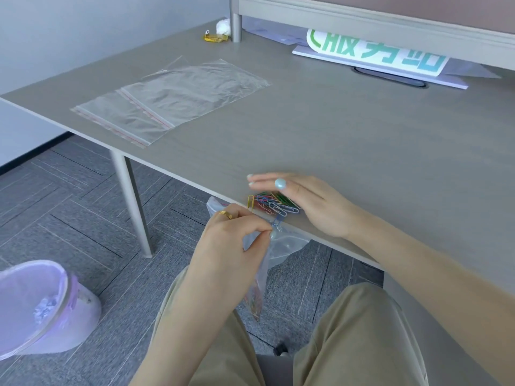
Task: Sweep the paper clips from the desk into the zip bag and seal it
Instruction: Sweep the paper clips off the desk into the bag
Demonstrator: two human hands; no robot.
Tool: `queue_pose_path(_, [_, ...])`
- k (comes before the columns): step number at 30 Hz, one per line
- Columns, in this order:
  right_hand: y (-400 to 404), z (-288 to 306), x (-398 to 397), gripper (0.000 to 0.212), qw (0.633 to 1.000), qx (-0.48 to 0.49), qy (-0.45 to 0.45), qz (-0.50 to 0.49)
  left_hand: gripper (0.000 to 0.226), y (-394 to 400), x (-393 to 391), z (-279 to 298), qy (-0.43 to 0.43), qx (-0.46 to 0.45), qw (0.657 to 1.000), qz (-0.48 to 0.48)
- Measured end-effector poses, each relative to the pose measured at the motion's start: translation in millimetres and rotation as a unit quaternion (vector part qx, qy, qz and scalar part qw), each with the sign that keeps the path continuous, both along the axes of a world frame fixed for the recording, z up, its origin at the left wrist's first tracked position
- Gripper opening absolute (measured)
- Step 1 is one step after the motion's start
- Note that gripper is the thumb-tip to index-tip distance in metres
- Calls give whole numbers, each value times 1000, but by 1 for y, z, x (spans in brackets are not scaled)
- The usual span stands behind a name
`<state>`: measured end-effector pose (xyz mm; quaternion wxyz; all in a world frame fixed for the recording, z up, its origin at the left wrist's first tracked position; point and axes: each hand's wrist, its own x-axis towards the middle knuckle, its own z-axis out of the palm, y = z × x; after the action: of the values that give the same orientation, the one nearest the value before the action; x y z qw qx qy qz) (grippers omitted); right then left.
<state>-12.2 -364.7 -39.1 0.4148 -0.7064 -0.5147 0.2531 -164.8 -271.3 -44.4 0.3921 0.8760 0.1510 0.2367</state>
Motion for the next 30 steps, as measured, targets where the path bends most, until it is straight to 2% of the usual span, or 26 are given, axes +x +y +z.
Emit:
queue_pose_path(2, [-9, -1, 5, 45, 998, -12, -32, -55, 14, -1, 0, 0, 1, 1, 1000, 0])
queue_pose_path(4, [-19, -3, 8, 52, 989, -68, -104, -79, 14, -2, 0, 0, 2, -1, 1000, 0])
queue_pose_path(8, [-39, -6, 3, 77, 929, -200, -312, -21, 15, -4, 0, 0, -1, -4, 1000, -4])
queue_pose_path(11, [-47, -4, -12, 78, 901, -228, -368, 13, 15, -4, -1, 1, -3, -7, 1000, -4])
queue_pose_path(15, [-47, -3, -25, 73, 904, -216, -368, 28, 16, -3, -2, 1, -5, -7, 1000, -2])
queue_pose_path(23, [-11, 0, -17, 74, 945, -189, -268, 2, 15, -5, -2, 2, -8, -2, 1000, -6])
queue_pose_path(30, [-13, 3, -21, 75, 951, -164, -252, 69, 12, -6, -2, 3, -19, -10, 1000, -7])
